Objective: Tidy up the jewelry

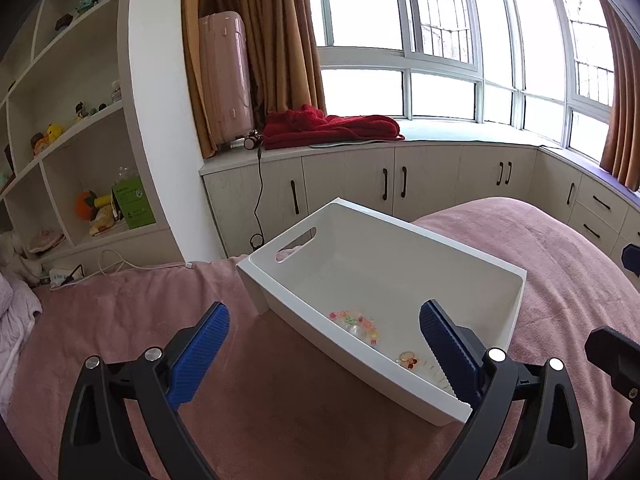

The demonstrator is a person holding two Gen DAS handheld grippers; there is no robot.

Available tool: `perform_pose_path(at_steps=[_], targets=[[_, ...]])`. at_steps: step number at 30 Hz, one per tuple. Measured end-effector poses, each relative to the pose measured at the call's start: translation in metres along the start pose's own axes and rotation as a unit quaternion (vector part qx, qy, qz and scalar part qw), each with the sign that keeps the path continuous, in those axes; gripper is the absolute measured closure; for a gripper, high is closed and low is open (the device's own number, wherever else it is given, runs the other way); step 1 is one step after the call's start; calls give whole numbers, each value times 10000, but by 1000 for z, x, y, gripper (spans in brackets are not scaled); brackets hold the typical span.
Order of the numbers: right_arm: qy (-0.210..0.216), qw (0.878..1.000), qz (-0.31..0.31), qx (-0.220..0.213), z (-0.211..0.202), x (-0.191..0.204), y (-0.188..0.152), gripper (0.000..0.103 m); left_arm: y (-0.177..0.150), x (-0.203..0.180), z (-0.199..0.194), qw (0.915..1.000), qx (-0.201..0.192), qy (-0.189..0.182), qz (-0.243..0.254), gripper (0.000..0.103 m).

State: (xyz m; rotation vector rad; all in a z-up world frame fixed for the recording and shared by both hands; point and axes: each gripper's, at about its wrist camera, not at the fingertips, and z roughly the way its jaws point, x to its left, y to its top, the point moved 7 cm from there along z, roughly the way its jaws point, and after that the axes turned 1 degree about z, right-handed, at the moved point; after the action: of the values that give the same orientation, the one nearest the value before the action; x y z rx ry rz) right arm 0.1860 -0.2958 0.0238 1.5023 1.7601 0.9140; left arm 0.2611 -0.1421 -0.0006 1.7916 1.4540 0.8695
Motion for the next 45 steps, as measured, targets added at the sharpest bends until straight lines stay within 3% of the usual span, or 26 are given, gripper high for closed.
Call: perform_pose_path(at_steps=[8, 23, 45], targets=[[-9, 10000, -4, -57, -4, 2, 1, 5, -8, 1, -1, 9991, -82, 18, -411, 6], [29, 10000, 69, 13, -3, 1, 0, 5, -2, -10, -3, 9999, -79, 56, -112, 6], [52, 9999, 63, -81, -4, 5, 0, 5, 0, -17, -2, 9999, -91, -28, -131, 6]])
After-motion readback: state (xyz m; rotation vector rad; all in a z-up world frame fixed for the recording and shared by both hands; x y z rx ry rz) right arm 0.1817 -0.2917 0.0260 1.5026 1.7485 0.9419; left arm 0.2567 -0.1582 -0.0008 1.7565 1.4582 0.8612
